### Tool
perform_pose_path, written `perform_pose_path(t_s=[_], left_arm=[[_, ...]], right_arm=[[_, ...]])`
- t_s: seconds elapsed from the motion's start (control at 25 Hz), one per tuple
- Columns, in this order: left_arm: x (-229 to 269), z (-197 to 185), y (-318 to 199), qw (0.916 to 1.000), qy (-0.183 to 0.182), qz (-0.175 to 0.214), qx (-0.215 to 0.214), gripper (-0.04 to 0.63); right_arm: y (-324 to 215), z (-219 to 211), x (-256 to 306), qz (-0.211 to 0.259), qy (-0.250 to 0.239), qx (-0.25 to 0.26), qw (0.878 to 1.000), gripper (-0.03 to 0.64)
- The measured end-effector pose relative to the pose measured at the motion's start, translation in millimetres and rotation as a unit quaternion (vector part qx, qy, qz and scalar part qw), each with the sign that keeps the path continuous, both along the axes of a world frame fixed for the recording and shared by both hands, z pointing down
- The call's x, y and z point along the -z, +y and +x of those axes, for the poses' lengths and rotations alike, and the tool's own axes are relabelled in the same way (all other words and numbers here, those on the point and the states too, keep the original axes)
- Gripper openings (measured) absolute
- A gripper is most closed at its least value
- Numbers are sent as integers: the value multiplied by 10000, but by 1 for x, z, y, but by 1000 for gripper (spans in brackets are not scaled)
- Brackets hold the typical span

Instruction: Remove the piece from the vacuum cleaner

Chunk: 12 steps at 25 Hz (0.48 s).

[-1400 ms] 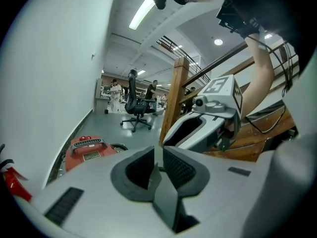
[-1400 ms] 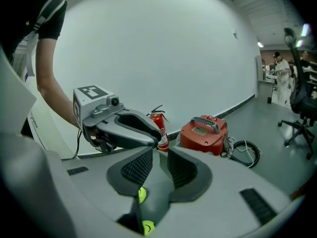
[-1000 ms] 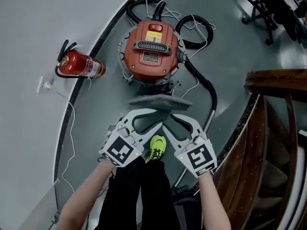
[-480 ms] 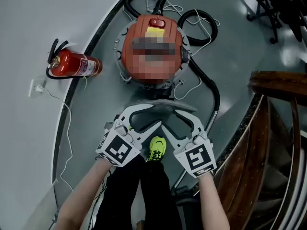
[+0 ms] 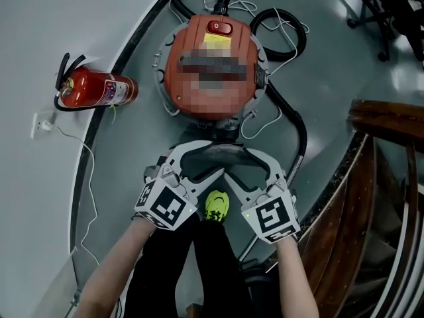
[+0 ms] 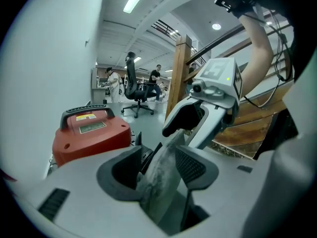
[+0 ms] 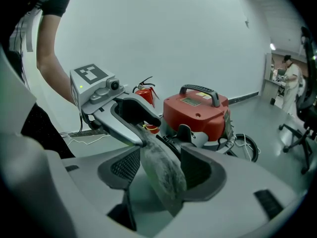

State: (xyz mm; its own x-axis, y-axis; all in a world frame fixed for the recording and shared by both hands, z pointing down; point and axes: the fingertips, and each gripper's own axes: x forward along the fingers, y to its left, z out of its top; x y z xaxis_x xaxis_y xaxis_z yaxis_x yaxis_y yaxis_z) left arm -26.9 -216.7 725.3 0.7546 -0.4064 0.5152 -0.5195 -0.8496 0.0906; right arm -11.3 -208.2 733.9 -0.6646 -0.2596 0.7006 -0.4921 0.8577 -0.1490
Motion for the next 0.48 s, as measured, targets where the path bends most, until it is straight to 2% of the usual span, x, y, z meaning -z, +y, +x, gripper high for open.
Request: perform_pose_path(t_s=[0.28, 0.48], left_arm=[[-14, -3, -9, 9999, -141, 46, -12, 215], [-25, -1, -9, 9992, -361, 31, -191, 224]], right_arm=[[-11, -1, -14, 74, 165, 87, 9998, 275], [-14, 0, -24, 195, 514, 457, 9974, 305]])
